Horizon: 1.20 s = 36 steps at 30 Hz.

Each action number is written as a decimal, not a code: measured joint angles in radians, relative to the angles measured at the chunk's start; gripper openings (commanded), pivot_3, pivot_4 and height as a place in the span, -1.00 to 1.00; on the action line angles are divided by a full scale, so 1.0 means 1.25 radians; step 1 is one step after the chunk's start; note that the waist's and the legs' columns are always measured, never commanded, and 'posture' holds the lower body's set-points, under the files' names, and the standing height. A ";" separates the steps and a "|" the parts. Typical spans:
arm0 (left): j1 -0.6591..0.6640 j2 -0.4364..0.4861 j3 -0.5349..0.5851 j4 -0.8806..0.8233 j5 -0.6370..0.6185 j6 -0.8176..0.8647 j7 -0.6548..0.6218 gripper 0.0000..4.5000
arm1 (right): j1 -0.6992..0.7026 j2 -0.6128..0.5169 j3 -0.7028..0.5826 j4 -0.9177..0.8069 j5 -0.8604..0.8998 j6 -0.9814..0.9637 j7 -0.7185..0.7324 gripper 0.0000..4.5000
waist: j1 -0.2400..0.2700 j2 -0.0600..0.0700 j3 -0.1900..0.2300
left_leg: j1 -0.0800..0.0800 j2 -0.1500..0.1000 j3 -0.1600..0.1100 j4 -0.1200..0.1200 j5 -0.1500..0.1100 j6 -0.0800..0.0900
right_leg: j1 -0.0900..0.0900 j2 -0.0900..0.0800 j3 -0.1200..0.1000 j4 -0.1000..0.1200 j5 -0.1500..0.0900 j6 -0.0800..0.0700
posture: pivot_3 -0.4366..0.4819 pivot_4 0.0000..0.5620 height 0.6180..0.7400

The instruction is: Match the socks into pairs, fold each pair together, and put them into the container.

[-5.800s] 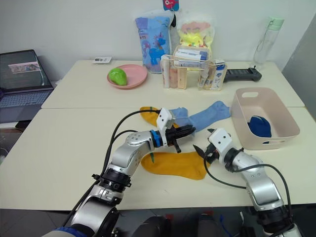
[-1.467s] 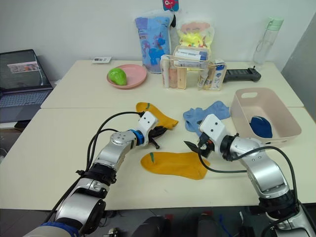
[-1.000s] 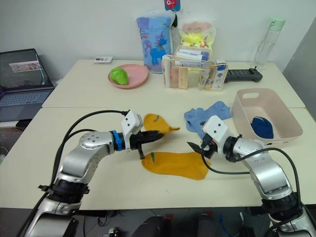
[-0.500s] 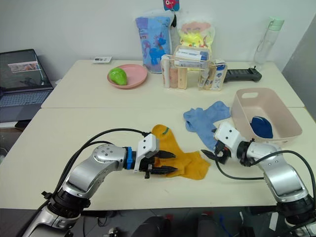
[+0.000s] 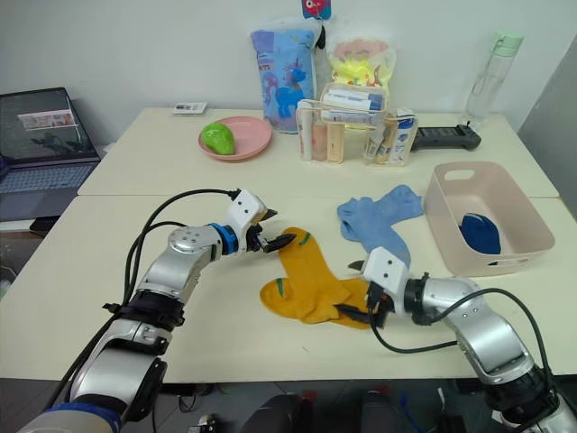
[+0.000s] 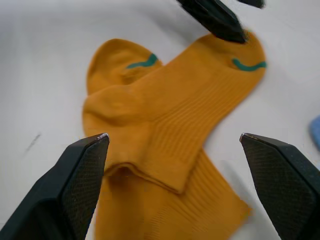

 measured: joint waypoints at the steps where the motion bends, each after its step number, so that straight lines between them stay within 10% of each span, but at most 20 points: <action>1: -0.001 -0.006 0.000 0.016 0.004 -0.011 -0.008 0.81 | 0.000 0.000 0.009 0.006 -0.002 -0.004 0.007 1.00 | 0.000 0.000 0.000 | 0.000 0.000 0.000 0.000 0.000 0.000 | 0.000 0.000 0.000 0.000 0.000 0.000 | -0.05 -0.47 1.00; 5: -0.017 -0.023 0.000 0.053 0.009 -0.019 -0.025 0.40 | -0.002 0.000 0.020 0.029 -0.021 -0.017 0.016 0.71 | -0.001 0.000 0.000 | 0.000 0.000 0.000 0.000 0.000 0.000 | 0.000 0.000 0.000 0.000 0.000 0.000 | -0.05 -0.47 1.00; 16: -0.030 -0.028 0.007 0.072 0.016 -0.010 -0.042 -1.00 | -0.022 0.022 0.057 0.042 -0.035 -0.017 0.033 -0.97 | -0.006 0.000 0.000 | 0.000 0.000 0.000 0.000 0.000 0.000 | 0.000 0.000 0.000 0.001 0.000 0.000 | -0.05 -0.47 1.00; 25: -0.016 -0.025 0.018 0.051 0.016 0.010 -0.045 -1.00 | -0.023 0.013 0.054 0.043 -0.036 -0.013 0.043 -0.97 | -0.006 0.000 0.000 | 0.000 0.000 0.000 0.000 0.000 0.000 | 0.000 0.000 0.000 0.001 0.000 0.000 | -0.05 -0.47 1.00; 32: -0.014 -0.025 0.018 0.034 0.016 0.012 -0.043 -1.00 | -0.020 0.020 0.035 0.032 -0.007 0.028 0.042 -0.09 | -0.006 0.000 0.000 | 0.000 0.000 0.000 0.000 0.000 0.000 | 0.000 0.000 0.000 0.001 0.000 0.000 | -0.05 -0.47 1.00; 36: -0.009 -0.025 0.018 0.031 0.016 0.014 -0.045 -1.00 | -0.019 0.019 0.046 0.029 -0.016 0.047 0.039 -0.09 | -0.006 0.000 0.000 | 0.000 0.000 0.000 0.000 0.000 0.000 | 0.000 0.000 0.000 0.001 0.000 0.000 | -0.05 -0.47 1.00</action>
